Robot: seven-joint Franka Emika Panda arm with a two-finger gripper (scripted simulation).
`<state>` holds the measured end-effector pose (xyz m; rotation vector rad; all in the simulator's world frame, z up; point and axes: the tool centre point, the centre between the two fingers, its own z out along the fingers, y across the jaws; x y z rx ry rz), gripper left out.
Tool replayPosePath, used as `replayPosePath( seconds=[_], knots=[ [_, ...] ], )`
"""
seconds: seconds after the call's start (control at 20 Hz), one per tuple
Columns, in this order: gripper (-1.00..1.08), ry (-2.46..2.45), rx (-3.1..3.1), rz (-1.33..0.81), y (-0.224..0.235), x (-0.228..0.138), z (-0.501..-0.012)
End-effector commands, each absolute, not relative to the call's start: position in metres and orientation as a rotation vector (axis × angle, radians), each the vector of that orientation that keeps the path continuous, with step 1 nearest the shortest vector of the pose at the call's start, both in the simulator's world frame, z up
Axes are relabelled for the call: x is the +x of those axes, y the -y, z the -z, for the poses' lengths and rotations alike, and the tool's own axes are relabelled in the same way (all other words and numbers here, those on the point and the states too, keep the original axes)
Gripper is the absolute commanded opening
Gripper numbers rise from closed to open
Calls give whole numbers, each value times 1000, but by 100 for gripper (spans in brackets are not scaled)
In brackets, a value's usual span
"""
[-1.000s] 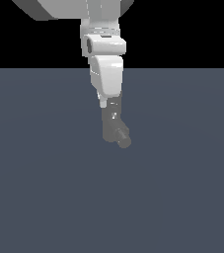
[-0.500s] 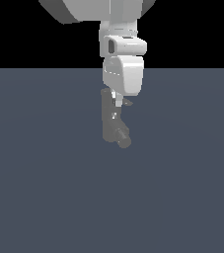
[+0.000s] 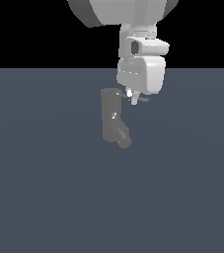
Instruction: Turn on the faucet by rotating a designated handle.
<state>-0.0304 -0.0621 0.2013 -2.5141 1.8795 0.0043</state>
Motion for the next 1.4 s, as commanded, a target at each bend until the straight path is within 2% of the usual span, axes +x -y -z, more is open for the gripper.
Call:
replayPosePath(
  seconds=[0.0,1.35],
  knots=[
    [-100,-1880,-2514,-4,62,-30,-201],
    [-100,-1913,-2491,-1,120,45,-201]
  ],
)
